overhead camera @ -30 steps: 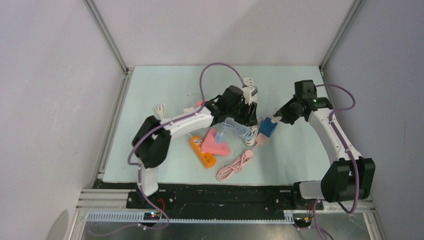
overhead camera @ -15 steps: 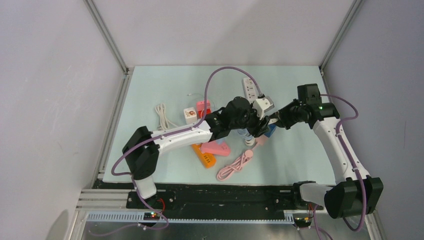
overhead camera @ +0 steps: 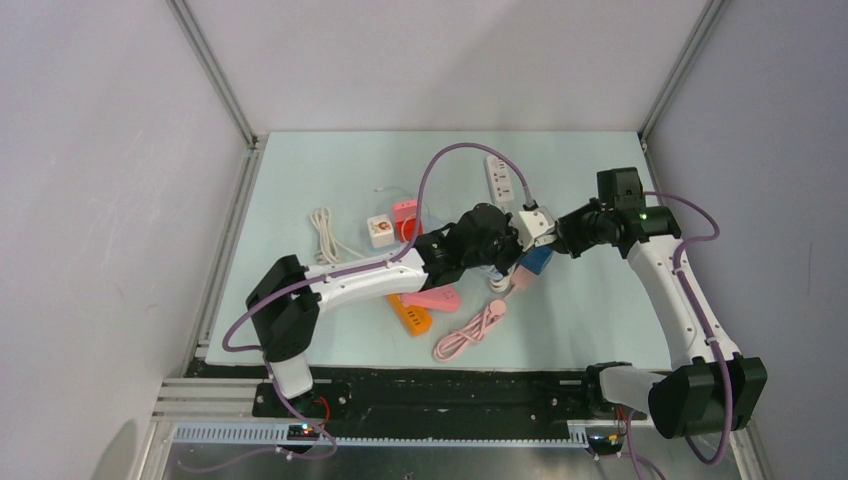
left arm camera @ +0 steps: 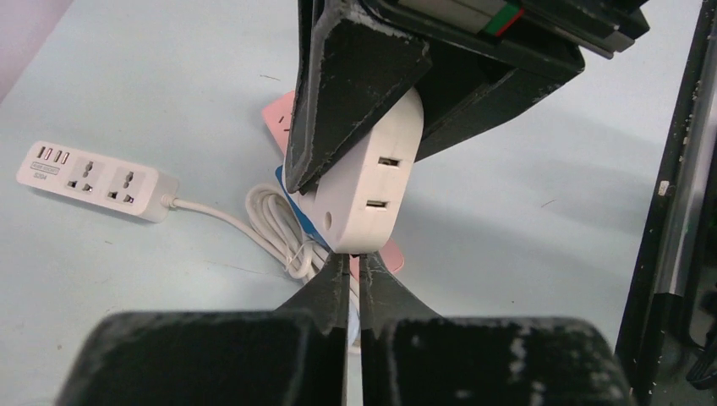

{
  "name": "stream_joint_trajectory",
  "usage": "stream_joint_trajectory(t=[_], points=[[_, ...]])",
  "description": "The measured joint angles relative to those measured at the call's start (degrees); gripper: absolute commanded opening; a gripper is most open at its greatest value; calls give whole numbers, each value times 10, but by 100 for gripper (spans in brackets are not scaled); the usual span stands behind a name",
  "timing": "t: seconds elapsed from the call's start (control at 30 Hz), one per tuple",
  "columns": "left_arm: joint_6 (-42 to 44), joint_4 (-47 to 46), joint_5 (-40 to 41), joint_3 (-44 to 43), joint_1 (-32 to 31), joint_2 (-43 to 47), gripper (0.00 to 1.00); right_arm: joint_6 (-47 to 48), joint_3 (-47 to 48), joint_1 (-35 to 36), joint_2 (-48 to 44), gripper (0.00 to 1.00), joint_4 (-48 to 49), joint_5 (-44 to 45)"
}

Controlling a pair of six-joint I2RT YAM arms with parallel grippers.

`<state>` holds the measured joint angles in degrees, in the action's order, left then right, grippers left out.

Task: Insert the plug
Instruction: Adjust the plug.

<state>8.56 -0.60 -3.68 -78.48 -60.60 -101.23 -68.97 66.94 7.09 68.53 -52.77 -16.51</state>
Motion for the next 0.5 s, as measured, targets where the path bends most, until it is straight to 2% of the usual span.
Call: stream_joint_trajectory(t=[0.27, 0.5], points=[[34, 3, 18, 0, -6, 2, 0, 9, 0, -2, 0, 0, 5, -9], [111, 5, 78, 8, -26, 8, 0, 43, 0, -9, 1, 0, 7, -30]])
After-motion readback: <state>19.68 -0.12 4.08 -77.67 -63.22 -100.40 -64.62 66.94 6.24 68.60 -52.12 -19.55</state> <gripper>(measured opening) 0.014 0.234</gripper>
